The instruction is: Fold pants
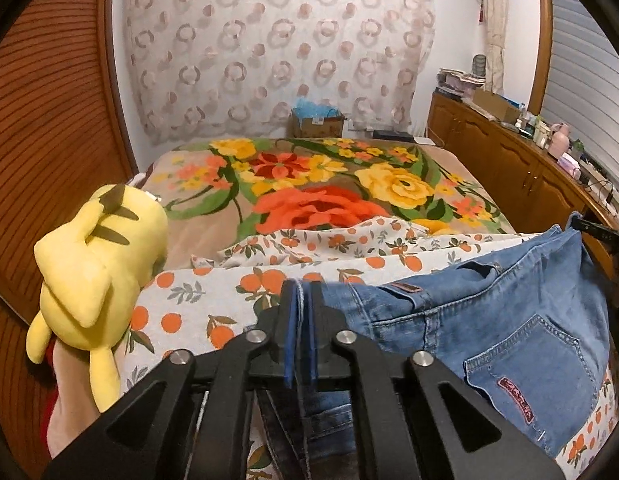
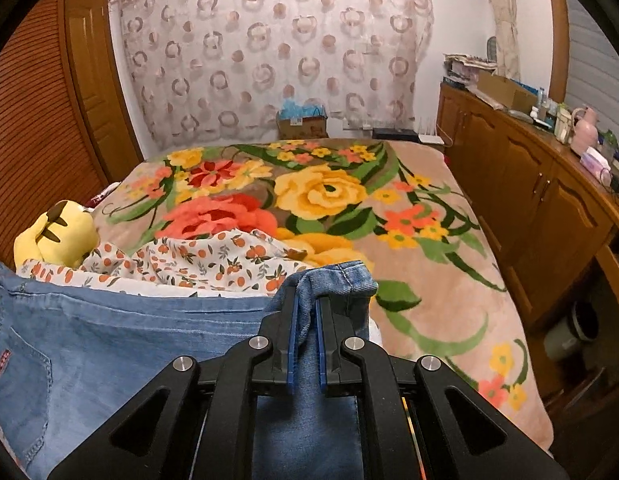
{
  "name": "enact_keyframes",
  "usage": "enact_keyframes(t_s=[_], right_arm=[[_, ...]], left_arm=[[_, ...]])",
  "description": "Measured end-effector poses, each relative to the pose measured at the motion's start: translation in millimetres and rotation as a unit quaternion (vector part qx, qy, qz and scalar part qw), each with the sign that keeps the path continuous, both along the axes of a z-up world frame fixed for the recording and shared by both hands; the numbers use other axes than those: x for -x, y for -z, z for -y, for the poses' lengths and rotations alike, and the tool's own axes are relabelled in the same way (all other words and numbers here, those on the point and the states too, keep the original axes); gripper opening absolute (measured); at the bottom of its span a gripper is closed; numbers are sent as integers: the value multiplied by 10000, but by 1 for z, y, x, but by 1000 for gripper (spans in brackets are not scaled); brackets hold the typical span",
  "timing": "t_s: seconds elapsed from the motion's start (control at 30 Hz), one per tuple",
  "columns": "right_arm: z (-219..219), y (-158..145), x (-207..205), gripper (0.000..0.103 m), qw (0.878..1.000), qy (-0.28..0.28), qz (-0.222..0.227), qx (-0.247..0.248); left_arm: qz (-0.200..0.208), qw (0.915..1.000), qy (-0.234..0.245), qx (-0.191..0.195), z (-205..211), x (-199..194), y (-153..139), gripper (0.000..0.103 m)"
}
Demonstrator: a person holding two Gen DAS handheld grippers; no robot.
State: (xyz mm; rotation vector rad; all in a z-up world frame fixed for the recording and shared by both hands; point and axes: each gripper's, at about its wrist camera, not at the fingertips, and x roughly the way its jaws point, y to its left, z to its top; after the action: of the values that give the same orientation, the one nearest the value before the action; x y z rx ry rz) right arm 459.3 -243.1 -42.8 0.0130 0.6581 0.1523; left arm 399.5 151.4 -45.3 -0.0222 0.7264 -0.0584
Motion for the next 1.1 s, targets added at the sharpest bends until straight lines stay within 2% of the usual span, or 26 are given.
enact_keyframes(t_s=[0.1,0.23,0.3,0.4,0.57,0.73,0.93,1.1], right_arm=[[8,-5,11,10,9995,-47,50,-296],[11,-8,27,14,9993,-77,219,-295],[11,-9,36,16,9991,-96,306,-278],[9,-9,50,22,9987,-143,397,-274],[8,-5,68,43,9985,-217,483,-156],[12,-2,84,51,9978,-359,495,-272],[7,14,97,51,9963,-734,212,-402],[7,28,99,51,9958,-910,-53,-117]], left_arm=[[45,9999,82,80,-3,6,-4,22],[116,9996,245,49,3,18,-11,33],[150,9992,374,21,11,24,-13,42],[172,9981,584,39,28,29,-18,43],[104,9944,1050,8,67,34,-16,43],[-11,9897,1427,56,104,25,-12,43],[-166,9828,1828,-223,148,2,-8,43],[-333,9799,1913,-461,169,-17,2,43]])
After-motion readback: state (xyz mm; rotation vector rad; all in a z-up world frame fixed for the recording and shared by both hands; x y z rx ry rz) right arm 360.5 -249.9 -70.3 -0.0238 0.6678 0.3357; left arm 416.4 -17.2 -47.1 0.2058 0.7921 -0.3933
